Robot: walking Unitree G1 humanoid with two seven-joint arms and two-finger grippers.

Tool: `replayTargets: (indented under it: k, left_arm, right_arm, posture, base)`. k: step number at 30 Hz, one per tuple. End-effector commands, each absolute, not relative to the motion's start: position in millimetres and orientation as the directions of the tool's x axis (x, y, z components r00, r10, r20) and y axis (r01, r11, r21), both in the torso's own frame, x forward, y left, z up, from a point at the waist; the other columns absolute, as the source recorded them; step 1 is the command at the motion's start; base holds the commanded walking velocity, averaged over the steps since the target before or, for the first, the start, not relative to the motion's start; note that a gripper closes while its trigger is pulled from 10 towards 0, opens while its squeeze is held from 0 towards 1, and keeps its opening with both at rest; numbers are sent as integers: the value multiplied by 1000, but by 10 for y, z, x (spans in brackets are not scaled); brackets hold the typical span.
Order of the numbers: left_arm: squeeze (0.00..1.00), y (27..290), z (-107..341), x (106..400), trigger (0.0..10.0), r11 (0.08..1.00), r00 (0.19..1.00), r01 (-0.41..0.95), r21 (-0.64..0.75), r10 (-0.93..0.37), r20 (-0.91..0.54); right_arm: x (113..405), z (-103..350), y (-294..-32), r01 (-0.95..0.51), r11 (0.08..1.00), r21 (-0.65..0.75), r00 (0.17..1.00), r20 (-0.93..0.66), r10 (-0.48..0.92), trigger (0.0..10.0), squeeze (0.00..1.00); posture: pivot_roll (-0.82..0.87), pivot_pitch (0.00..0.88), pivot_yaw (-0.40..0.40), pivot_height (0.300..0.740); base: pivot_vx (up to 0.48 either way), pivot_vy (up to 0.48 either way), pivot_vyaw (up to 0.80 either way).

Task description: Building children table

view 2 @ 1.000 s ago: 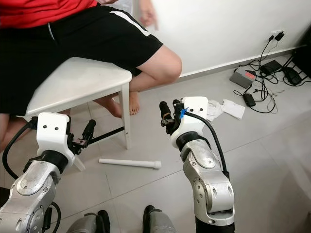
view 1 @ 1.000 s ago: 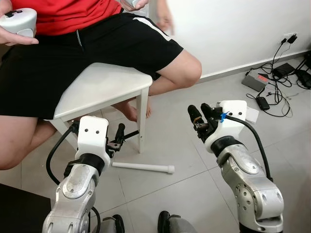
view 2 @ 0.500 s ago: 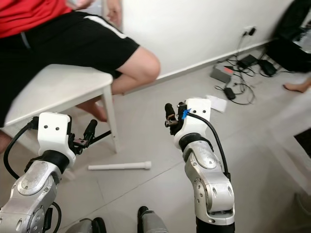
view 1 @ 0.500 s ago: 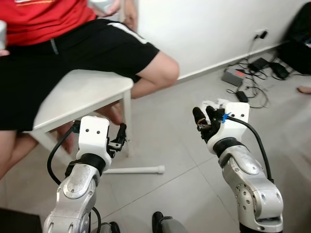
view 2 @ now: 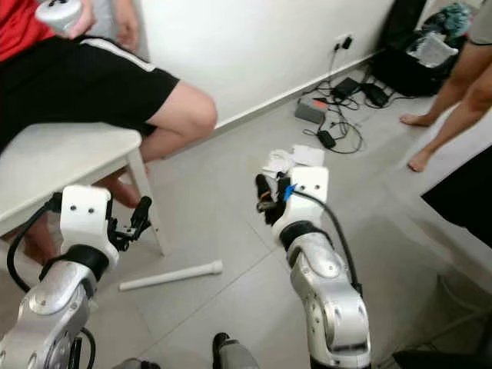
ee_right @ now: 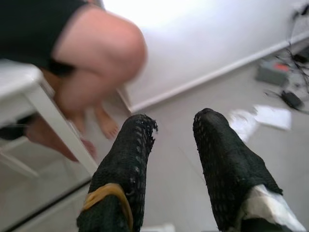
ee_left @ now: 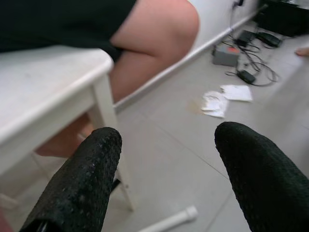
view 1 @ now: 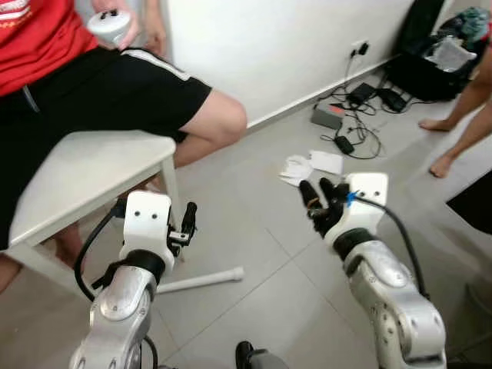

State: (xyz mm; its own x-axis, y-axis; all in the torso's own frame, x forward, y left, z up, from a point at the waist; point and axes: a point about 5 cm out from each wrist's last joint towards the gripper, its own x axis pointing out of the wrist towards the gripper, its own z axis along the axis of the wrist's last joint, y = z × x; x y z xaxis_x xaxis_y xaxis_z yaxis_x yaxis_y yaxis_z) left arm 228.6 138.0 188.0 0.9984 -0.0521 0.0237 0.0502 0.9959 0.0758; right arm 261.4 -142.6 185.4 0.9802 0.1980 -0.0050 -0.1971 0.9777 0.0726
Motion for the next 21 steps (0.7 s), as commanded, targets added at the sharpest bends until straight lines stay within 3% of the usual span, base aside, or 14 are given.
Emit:
replayTargets:
  k: [1, 10, 21]
  left_arm:
    - [0, 1385, 1807, 2245, 10000, 995, 998, 64, 82, -64, -1]
    - [0, 1415, 1615, 2117, 10000, 997, 996, 50, 60, -46, -71]
    - [0, 1435, 1566, 2094, 10000, 998, 996, 37, 53, -32, -83]
  right_arm:
    - [2579, 1799, -1423, -207, 976, 60, 978, -11, 208, 10000, 0]
    - [2405, 1559, -1347, -218, 975, 50, 971, -91, 222, 10000, 0]
    - [2411, 1515, -1348, -211, 977, 36, 973, -91, 213, 10000, 0]
  posture:
    - [36, 204, -88, 740]
    - [37, 205, -87, 740]
    - [37, 215, -94, 740]
  base:
    - [0, 0, -800]
    - [0, 0, -800]
    - [0, 0, -800]
